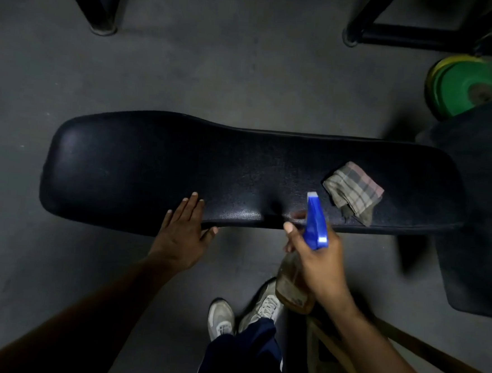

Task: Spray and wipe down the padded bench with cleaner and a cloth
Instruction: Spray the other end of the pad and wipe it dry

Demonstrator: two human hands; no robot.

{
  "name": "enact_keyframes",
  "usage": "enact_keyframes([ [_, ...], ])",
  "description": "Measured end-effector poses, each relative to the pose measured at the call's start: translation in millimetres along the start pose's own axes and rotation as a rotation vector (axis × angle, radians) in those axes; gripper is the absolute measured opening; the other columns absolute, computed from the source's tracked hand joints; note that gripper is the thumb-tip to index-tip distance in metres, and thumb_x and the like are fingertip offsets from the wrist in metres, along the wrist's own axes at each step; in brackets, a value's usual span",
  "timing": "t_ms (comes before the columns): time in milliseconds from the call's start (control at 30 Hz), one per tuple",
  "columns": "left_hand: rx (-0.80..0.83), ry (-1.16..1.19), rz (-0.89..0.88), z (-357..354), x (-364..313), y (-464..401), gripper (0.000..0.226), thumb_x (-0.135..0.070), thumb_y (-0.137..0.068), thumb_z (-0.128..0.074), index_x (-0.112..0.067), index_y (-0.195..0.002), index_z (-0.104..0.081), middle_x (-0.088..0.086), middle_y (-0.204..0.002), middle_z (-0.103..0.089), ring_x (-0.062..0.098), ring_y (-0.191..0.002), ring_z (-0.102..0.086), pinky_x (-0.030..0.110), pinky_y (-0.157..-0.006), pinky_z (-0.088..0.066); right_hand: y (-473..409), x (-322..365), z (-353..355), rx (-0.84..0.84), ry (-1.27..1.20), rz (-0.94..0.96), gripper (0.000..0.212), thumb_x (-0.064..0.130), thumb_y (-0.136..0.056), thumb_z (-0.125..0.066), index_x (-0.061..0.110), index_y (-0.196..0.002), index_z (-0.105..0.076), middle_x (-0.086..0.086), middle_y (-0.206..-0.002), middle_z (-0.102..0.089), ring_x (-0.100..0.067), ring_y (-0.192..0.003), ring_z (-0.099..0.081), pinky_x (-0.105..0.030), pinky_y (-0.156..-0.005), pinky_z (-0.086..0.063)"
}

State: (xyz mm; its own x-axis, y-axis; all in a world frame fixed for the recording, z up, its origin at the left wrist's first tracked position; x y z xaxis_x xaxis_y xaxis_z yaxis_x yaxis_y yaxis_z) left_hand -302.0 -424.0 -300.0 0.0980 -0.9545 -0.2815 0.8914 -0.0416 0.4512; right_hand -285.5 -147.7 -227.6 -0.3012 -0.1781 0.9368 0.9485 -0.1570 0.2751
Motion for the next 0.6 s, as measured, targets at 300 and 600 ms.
enact_keyframes([
  [300, 0.017, 0.002, 0.025, -3, -4, 0, 0.079, -0.057, -0.097, -0.038, -0.017, -0.158, -0.010, -0.001, -0.167, 0.005, 0.018, -0.154, 0.003, 0.044, -0.123, -0.006, 30, -31, 9, -0.035, -0.003, -0.094, 0.014, 0.017, -0.091, -0.078, 0.017, -0.098, -0.066, -0.015, -0.064, -0.062, -0.015, -0.058, -0.060, -0.023, -0.060, -0.051],
  [600, 0.037, -0.033, 0.023, -4, -7, -1, 0.084, -0.057, -0.095, -0.044, -0.017, -0.159, -0.007, 0.001, -0.167, 0.008, 0.019, -0.154, 0.005, 0.044, -0.122, -0.008, 32, -41, -6, -0.011, 0.124, -0.074, 0.025, 0.030, -0.088, -0.079, 0.017, -0.080, -0.059, -0.011, -0.067, -0.063, -0.036, -0.064, -0.063, -0.042, -0.065, -0.054],
])
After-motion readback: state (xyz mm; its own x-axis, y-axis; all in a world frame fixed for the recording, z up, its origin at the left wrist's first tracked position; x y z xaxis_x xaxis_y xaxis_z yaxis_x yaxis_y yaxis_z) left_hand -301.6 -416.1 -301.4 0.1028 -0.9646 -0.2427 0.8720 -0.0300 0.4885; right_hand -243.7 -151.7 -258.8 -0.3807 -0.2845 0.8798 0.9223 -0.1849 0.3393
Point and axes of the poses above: each hand's wrist, its own y-axis away from the middle knuckle, its own z-axis out of the back of the hand, x = y × z, the point moved 8 cm from there along -y, towards the middle knuckle
